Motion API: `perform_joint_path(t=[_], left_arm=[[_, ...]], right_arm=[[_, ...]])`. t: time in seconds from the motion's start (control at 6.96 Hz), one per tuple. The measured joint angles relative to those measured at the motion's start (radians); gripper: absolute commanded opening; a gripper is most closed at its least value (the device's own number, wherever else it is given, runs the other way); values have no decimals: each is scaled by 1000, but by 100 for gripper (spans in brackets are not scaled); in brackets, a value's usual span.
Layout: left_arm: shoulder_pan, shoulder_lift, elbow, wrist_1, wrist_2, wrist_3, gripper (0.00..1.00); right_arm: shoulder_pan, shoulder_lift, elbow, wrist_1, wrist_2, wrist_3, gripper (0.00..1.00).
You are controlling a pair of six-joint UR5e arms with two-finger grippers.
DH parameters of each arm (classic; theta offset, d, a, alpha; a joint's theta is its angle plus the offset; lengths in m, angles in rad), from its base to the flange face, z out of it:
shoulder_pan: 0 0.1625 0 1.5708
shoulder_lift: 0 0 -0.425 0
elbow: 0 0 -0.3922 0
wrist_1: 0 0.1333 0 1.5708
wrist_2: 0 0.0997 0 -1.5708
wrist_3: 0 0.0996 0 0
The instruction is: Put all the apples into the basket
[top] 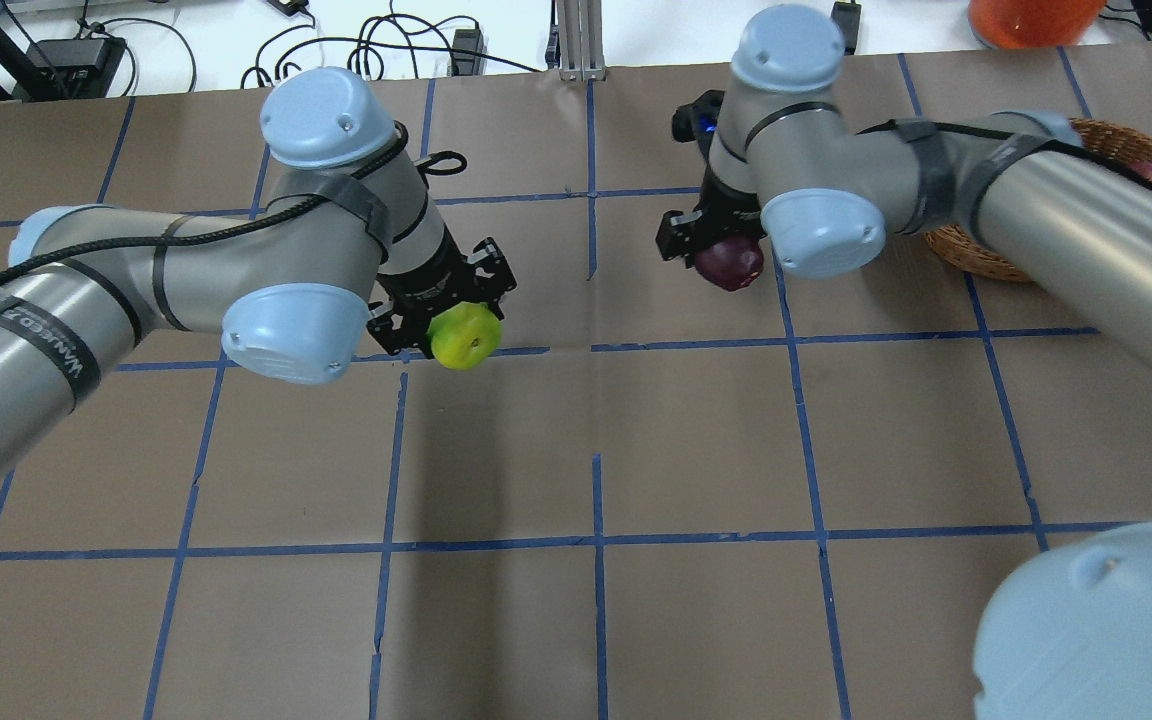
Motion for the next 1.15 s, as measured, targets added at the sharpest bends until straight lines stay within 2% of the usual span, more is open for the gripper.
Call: perform_joint_path(t=[0.29, 0.43, 0.57, 0.72, 1.01, 1.15], left_arm=[[-103, -122, 0, 188, -7, -159, 47], [-133, -183, 0, 276, -6, -209, 67], [-152, -231, 0, 347, -3, -241, 96], [-161, -261, 2, 384, 1, -253, 100], [-166, -250, 6, 402, 0, -239, 100], [-161, -210, 7, 388, -2, -204, 100]], right_arm=[[-216, -6, -57, 10, -16, -44, 6], [-301, 10, -74, 5, -53, -128, 6], [-382, 33, -81, -1, -90, -215, 7], [-448, 65, -86, -15, -106, -272, 10], [-510, 159, -93, -118, -119, -320, 44], [-536, 195, -94, -172, -116, -333, 99]])
